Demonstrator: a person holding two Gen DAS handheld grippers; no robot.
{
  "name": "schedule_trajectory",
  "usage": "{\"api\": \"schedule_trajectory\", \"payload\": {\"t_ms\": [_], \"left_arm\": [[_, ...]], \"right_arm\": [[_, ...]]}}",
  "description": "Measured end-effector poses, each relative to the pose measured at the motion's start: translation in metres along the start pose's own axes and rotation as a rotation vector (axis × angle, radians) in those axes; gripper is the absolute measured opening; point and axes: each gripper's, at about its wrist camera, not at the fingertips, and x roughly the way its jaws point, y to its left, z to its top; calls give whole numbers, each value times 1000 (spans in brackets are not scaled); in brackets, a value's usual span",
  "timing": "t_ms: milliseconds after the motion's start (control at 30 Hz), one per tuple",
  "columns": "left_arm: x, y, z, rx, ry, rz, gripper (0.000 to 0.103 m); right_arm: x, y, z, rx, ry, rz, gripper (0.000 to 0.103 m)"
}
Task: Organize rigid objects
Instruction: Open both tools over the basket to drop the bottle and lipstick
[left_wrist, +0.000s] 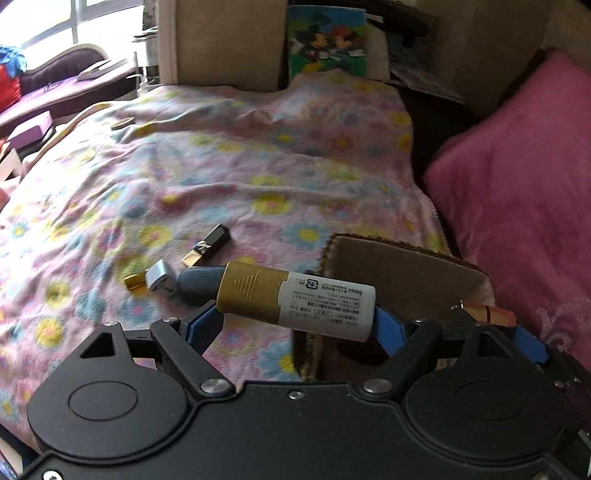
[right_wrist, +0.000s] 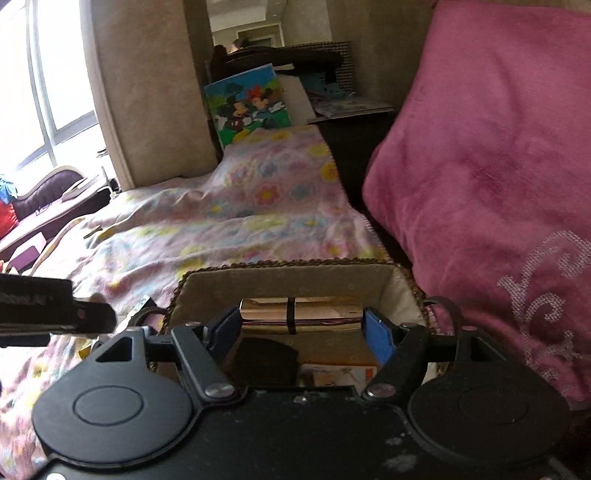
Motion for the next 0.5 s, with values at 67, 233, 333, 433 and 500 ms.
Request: {"api": "schedule_trajectory", "payload": {"t_ms": [67, 233, 333, 433, 500], "left_arm": [[0, -8, 2, 23, -7, 5, 83], [0, -15, 4, 37, -15, 11, 90], [3, -16, 4, 37, -8, 16, 91], [6, -14, 2, 32, 5, 20, 91], [7, -12, 1, 27, 13, 26, 91]], "right_arm": [[2, -3, 3, 11, -2, -1, 72], [3, -13, 6, 29, -1, -2, 74], [3, -13, 6, 35, 0, -2, 74], [4, -11, 6, 35, 1, 0, 74], [4, -9, 5, 35, 1, 2, 74]]}}
